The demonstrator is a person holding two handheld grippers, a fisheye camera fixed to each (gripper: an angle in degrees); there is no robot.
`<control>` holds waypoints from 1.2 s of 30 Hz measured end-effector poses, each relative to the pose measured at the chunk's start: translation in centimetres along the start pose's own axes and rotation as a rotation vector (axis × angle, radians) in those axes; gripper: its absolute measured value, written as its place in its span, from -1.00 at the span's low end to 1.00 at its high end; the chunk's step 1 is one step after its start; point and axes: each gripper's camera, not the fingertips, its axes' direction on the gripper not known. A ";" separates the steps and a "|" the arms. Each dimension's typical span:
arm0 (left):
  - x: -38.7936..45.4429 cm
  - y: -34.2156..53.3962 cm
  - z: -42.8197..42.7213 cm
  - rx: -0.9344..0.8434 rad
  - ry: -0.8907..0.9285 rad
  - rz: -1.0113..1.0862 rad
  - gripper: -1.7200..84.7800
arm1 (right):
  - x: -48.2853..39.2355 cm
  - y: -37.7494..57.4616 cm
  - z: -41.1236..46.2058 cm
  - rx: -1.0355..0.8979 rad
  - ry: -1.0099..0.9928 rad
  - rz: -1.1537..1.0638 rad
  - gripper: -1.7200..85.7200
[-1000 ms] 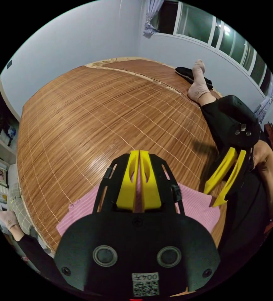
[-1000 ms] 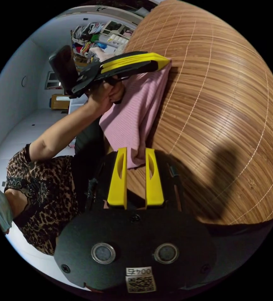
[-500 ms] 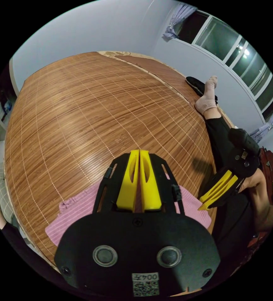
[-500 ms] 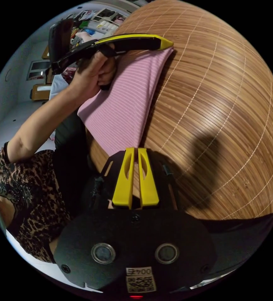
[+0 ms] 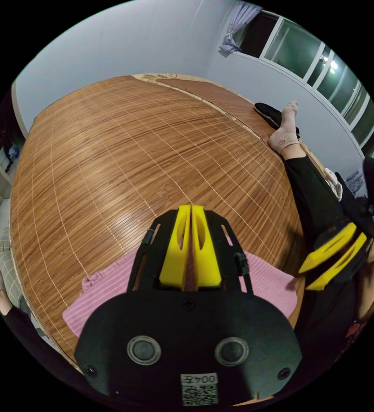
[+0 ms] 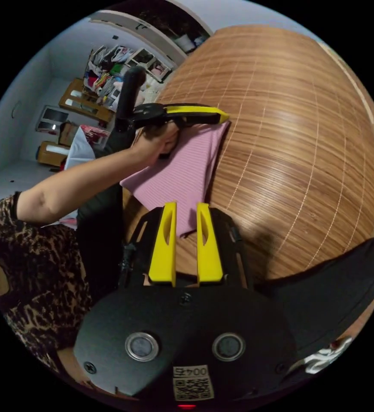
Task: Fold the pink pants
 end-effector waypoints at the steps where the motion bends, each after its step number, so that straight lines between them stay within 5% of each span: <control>1: 0.2 0.1 0.0 0.000 -0.007 0.003 -0.94 | -2.2 0.4 0.9 0.012 0.035 -0.009 -0.78; 10: 1.0 1.1 -0.6 0.006 -0.031 0.015 -0.94 | -11.7 1.5 8.9 -0.026 0.431 0.007 -0.77; 24: 2.4 3.1 -2.2 0.006 -0.034 0.022 -0.94 | -16.2 3.7 13.1 0.053 0.490 0.088 -0.82; 31: 1.2 4.3 -5.8 0.022 0.132 -0.053 -0.95 | -17.3 5.7 14.2 0.124 0.523 0.088 -0.82; 36: 1.5 9.5 -12.8 0.149 -0.005 -0.085 -0.95 | -17.5 6.5 14.6 0.131 0.536 0.100 -0.82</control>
